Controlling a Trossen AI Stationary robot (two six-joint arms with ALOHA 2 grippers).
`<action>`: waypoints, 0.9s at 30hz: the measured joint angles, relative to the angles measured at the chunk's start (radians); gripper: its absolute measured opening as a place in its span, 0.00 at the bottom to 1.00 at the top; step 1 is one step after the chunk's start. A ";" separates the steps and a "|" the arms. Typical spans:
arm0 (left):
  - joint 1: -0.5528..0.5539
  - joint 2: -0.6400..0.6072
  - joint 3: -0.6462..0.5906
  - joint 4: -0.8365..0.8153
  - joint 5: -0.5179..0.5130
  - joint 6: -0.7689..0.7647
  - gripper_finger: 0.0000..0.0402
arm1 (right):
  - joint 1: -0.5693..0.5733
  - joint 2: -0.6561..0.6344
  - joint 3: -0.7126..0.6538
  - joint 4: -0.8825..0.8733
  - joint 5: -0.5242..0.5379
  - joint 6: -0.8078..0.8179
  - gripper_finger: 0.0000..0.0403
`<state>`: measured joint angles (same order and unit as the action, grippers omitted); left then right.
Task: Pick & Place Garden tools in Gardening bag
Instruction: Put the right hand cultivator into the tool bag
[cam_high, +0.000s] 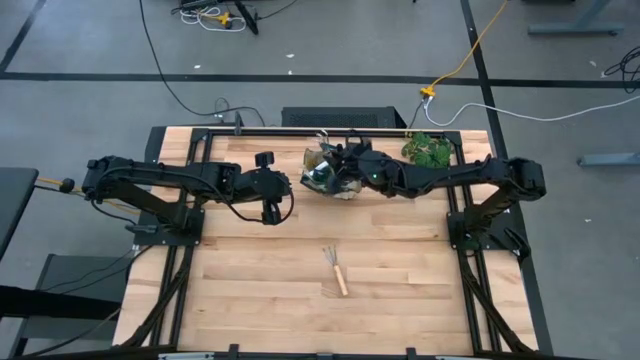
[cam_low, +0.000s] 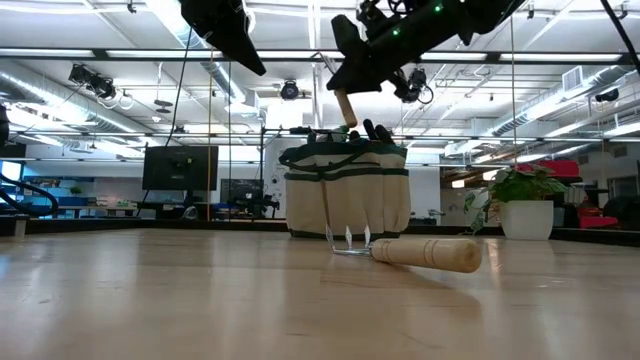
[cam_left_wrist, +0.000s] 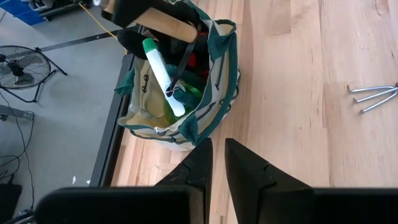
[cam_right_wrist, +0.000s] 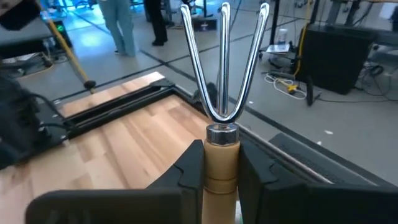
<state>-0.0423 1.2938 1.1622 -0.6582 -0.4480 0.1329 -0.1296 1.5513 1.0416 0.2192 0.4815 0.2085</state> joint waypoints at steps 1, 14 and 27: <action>0.000 0.000 0.000 0.000 0.000 0.000 0.12 | -0.005 0.000 0.000 0.005 0.002 -0.005 0.13; 0.000 0.000 0.000 0.000 0.000 0.000 0.12 | -0.053 0.000 -0.090 0.213 0.007 -0.044 0.13; 0.000 0.001 0.000 0.004 0.000 0.000 0.12 | -0.101 0.001 -0.279 0.498 0.000 -0.025 0.13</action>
<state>-0.0423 1.2949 1.1622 -0.6544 -0.4480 0.1329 -0.2302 1.5520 0.7629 0.7175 0.4820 0.1833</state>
